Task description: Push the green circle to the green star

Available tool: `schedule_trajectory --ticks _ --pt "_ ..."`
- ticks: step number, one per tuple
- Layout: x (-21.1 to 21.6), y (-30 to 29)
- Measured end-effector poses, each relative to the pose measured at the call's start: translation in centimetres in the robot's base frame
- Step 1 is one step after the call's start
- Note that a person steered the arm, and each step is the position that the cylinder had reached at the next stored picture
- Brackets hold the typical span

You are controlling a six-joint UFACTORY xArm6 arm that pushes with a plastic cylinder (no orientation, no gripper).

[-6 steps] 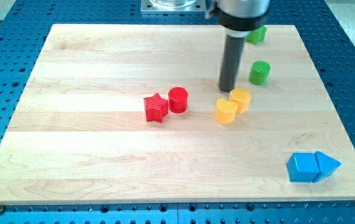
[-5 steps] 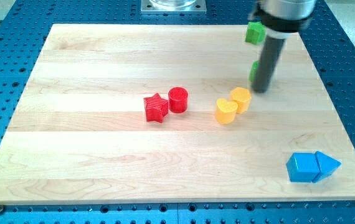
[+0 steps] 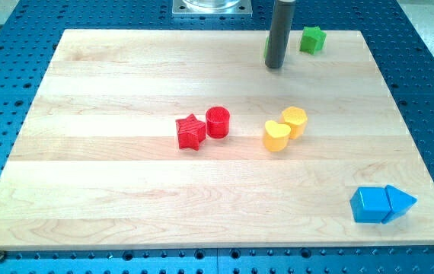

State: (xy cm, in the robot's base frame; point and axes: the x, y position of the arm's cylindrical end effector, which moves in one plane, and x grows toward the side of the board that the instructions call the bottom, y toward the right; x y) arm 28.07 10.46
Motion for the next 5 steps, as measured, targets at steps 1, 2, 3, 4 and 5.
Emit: schedule_trajectory --ticks 1,2,3,4,5 --pt "-2.0 -3.9" --pt "-3.7 2.5" --pt "-4.1 4.5" --pt "2.9 -1.8" --pt "5.4 -6.0"
